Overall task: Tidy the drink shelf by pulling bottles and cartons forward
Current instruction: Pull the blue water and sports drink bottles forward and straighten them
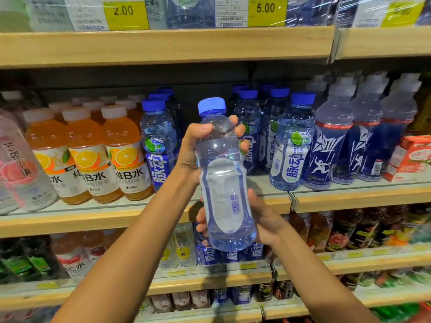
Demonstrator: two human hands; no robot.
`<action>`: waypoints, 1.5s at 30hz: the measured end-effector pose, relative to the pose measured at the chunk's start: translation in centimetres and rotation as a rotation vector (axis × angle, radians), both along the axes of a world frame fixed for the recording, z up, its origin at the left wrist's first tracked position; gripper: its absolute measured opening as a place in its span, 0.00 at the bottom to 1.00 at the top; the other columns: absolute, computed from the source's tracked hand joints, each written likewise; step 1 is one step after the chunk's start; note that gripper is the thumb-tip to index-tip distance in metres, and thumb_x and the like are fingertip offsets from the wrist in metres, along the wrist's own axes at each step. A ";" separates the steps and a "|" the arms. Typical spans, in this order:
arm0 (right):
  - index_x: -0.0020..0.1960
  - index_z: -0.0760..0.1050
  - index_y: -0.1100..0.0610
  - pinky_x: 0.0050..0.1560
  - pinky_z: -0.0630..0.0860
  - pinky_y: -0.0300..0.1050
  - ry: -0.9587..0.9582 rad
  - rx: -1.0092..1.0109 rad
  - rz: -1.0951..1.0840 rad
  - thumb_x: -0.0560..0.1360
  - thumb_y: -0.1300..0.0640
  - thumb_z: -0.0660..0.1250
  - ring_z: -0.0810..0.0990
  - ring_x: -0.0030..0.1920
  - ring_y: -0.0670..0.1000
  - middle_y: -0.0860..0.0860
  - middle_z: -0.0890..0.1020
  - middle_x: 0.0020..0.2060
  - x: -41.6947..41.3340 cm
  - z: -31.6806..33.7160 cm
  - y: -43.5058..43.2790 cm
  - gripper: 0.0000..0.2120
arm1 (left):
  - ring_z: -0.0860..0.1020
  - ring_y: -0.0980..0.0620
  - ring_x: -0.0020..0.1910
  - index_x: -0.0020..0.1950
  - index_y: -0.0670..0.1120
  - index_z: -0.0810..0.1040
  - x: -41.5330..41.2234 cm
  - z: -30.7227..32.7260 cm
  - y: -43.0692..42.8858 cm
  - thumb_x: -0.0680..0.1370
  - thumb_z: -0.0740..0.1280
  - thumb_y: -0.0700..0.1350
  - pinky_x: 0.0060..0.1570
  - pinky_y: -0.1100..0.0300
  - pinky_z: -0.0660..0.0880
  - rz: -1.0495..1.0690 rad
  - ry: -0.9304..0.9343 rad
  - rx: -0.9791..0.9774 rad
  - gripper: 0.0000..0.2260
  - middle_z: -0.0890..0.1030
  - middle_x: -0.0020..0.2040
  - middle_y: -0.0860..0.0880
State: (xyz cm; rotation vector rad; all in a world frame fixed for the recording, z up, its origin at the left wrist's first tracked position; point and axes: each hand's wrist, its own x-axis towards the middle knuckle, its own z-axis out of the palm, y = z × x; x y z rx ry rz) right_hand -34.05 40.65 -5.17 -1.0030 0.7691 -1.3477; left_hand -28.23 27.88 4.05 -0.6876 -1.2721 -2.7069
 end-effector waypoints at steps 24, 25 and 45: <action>0.59 0.71 0.50 0.49 0.78 0.39 0.631 -0.192 -0.899 0.67 0.46 0.74 0.83 0.50 0.45 0.45 0.84 0.49 -1.5 0.7 -3.3 0.24 | 0.78 0.57 0.45 0.53 0.43 0.79 6.0 -7.2 -3.7 0.80 0.61 0.50 0.43 0.67 0.72 1.451 0.104 -1.424 0.13 0.82 0.47 0.50; 0.59 0.72 0.49 0.48 0.78 0.39 0.636 -0.179 -0.916 0.67 0.45 0.73 0.83 0.49 0.44 0.45 0.84 0.49 -1.8 0.7 -3.8 0.23 | 0.79 0.54 0.44 0.52 0.42 0.79 6.2 -8.1 -4.0 0.80 0.60 0.50 0.42 0.63 0.74 1.477 0.147 -1.570 0.13 0.81 0.46 0.49; 0.49 0.73 0.46 0.55 0.75 0.40 0.629 -0.029 -0.899 0.72 0.57 0.73 0.80 0.52 0.48 0.47 0.82 0.49 -4.8 -0.1 -13.3 0.11 | 0.77 0.46 0.43 0.51 0.41 0.79 5.8 -12.3 -6.0 0.81 0.56 0.51 0.39 0.53 0.77 1.211 0.457 -2.246 0.17 0.80 0.48 0.44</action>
